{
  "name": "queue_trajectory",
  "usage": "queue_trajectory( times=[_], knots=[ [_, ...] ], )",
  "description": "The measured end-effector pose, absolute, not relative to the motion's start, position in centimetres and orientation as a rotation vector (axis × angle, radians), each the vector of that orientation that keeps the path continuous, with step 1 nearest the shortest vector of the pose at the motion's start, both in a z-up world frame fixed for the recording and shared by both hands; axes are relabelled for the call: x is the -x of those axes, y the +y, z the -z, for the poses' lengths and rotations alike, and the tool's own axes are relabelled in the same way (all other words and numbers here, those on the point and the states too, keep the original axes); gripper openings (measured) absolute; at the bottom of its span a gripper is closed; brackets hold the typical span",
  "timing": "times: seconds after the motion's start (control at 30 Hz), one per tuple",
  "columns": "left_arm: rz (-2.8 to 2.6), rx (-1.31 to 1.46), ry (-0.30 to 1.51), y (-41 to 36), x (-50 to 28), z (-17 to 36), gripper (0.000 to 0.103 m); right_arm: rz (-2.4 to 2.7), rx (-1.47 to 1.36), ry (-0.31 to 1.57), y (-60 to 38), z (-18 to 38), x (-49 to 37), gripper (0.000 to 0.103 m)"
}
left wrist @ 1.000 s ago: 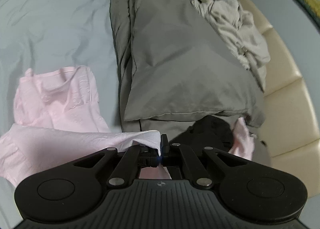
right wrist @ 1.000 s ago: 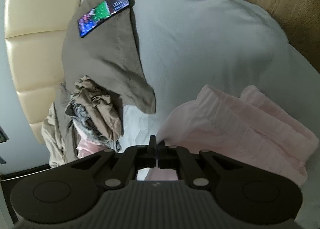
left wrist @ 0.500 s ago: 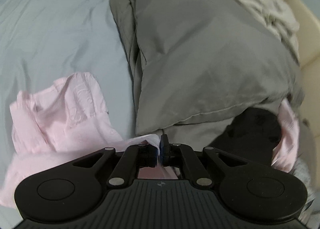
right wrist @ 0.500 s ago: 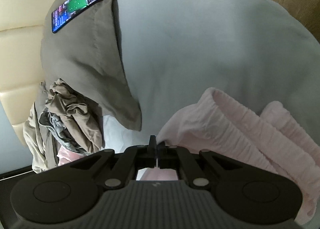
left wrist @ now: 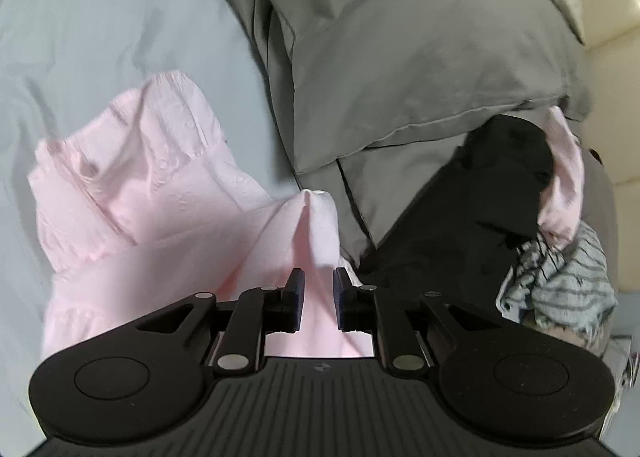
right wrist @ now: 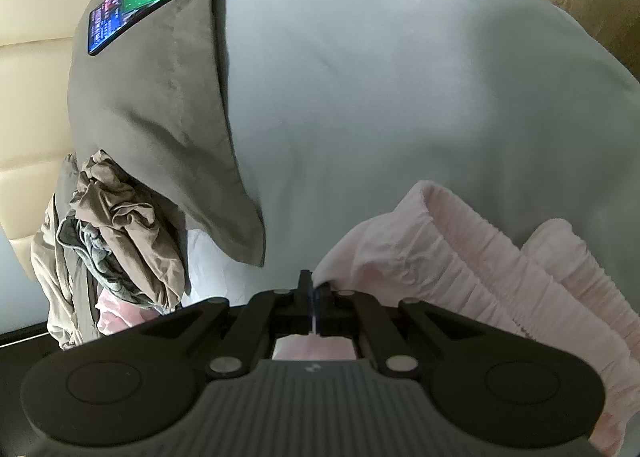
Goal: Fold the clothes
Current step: 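Hold the folded waistband with the right gripper while the left gripper pinches and releases fabric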
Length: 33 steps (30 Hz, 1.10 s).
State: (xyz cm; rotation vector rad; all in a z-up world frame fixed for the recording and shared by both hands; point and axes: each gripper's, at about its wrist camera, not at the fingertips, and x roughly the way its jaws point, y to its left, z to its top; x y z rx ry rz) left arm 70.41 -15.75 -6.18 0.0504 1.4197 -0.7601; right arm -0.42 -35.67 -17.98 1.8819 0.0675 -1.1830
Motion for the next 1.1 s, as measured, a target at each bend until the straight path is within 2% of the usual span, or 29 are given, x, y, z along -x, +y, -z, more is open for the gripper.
queue_trajectory(
  times=[0.1, 0.17, 0.2, 0.37, 0.53, 0.7, 0.73, 0.77, 0.8, 0.83, 0.97, 1.1],
  knots=[
    [0.756, -0.061, 1.344, -12.8, -70.1, 5.1, 0.024, 1.180, -1.880, 0.074, -35.7, 18.0, 0.4, 0.002],
    [0.725, -0.136, 1.264, -11.0, -69.4, 4.9, 0.043, 1.176, -1.884, 0.071, -35.6, 18.0, 0.4, 0.002],
    [0.716, -0.191, 1.219, -10.3, -68.8, 4.8, 0.046, 1.173, -1.886, 0.069, -35.6, 18.0, 0.3, 0.002],
    [0.798, -0.356, 1.071, -9.4, -64.6, 5.7, 0.047, 1.153, -1.892, 0.074, -35.4, 18.1, 0.1, 0.002],
    [0.842, -0.422, 1.027, -10.3, -60.8, 7.9, 0.047, 1.146, -1.892, 0.081, -35.2, 18.1, -0.1, 0.002],
    [0.796, -0.479, 1.066, -11.4, -60.1, 10.3, 0.047, 1.135, -1.886, 0.093, -35.2, 18.0, -0.3, 0.002],
    [0.773, -0.495, 1.083, -11.5, -60.3, 10.8, 0.042, 1.135, -1.886, 0.095, -35.2, 18.0, -0.3, 0.002],
    [0.768, -0.495, 1.111, -11.6, -60.6, 11.2, 0.021, 1.135, -1.887, 0.096, -35.1, 18.0, -0.3, 0.002],
    [0.785, -0.477, 1.152, -11.7, -61.0, 11.5, 0.007, 1.135, -1.888, 0.097, -35.1, 18.1, -0.3, 0.002],
    [0.801, -0.467, 1.175, -11.7, -61.3, 11.5, 0.000, 1.134, -1.889, 0.101, -35.1, 18.1, -0.3, 0.002],
    [0.830, -0.457, 1.080, -11.9, -62.7, 8.4, 0.000, 1.129, -1.896, 0.106, -34.9, 18.2, -0.4, 0.002],
    [0.707, -0.344, 0.965, -11.6, -68.3, 3.2, 0.000, 1.124, -1.902, 0.106, -34.7, 18.3, -0.3, 0.002]
  ],
)
